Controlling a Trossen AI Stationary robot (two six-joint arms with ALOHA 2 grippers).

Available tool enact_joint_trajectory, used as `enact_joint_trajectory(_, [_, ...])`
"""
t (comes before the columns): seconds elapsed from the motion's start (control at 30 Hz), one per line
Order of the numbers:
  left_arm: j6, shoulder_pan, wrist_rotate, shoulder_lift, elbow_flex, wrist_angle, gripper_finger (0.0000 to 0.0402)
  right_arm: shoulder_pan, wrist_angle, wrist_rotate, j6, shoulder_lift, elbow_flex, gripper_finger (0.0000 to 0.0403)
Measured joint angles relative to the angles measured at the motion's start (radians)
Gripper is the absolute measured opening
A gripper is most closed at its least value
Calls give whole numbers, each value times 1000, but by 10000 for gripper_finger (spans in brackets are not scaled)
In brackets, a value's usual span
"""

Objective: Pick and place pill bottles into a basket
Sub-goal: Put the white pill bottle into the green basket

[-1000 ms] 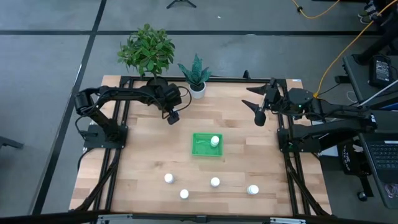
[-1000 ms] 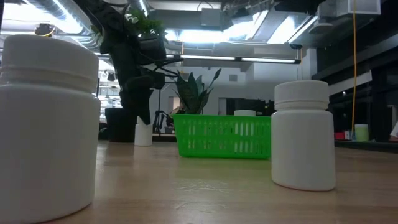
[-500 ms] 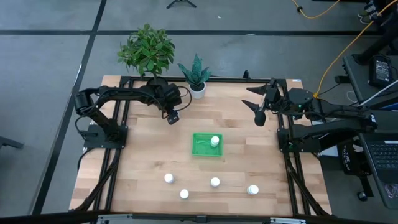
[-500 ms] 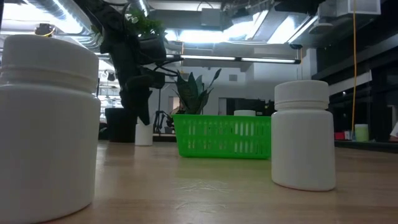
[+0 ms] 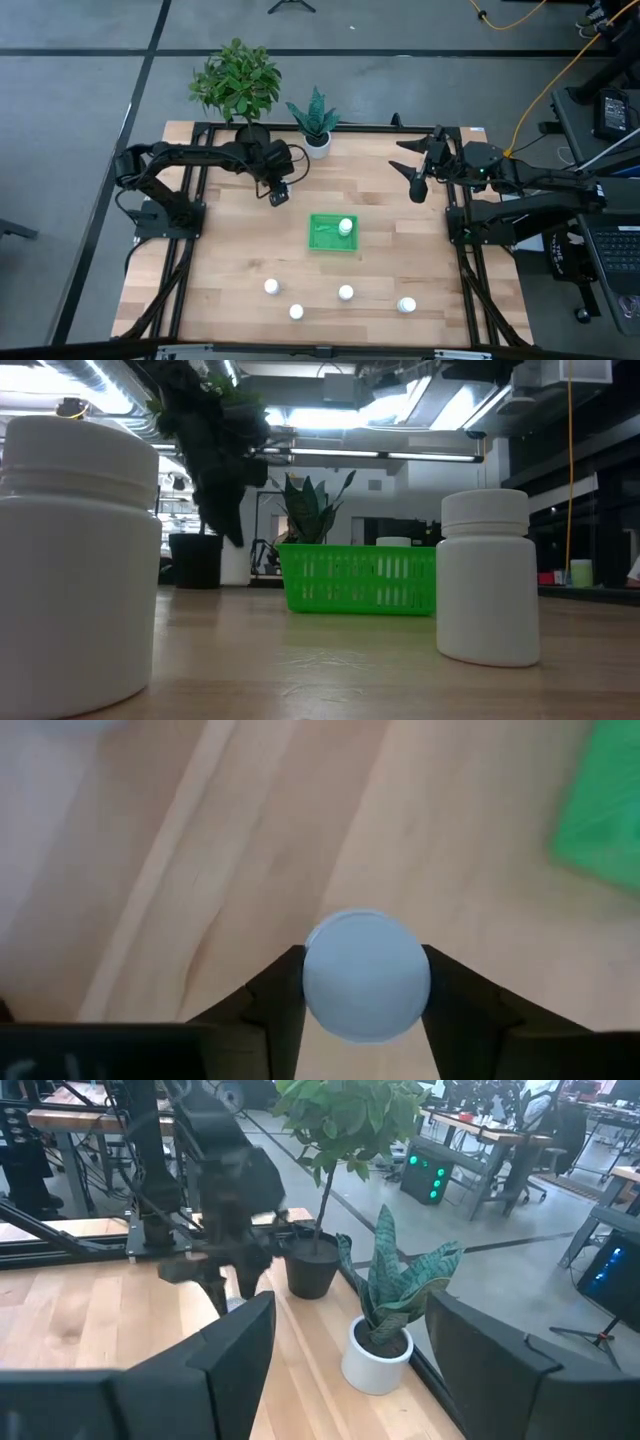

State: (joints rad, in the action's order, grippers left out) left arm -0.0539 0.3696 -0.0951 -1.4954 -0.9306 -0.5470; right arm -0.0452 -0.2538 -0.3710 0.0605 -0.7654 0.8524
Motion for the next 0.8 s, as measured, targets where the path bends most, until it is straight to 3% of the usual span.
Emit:
enact_joint_trajectory(0.23, [-3, -112, 25, 81, -147, -70, 158, 0, 0, 0, 0, 0, 0, 260])
enact_joint_trajectory(0.53, [50, -246, 169, 94, -444, -226, 158, 0, 2, 0, -4, 0, 0, 260])
enact_joint_trajectory(0.8, [41, -298, 189, 85, -538, -248, 158, 0, 2, 9, -34, 0, 0, 260])
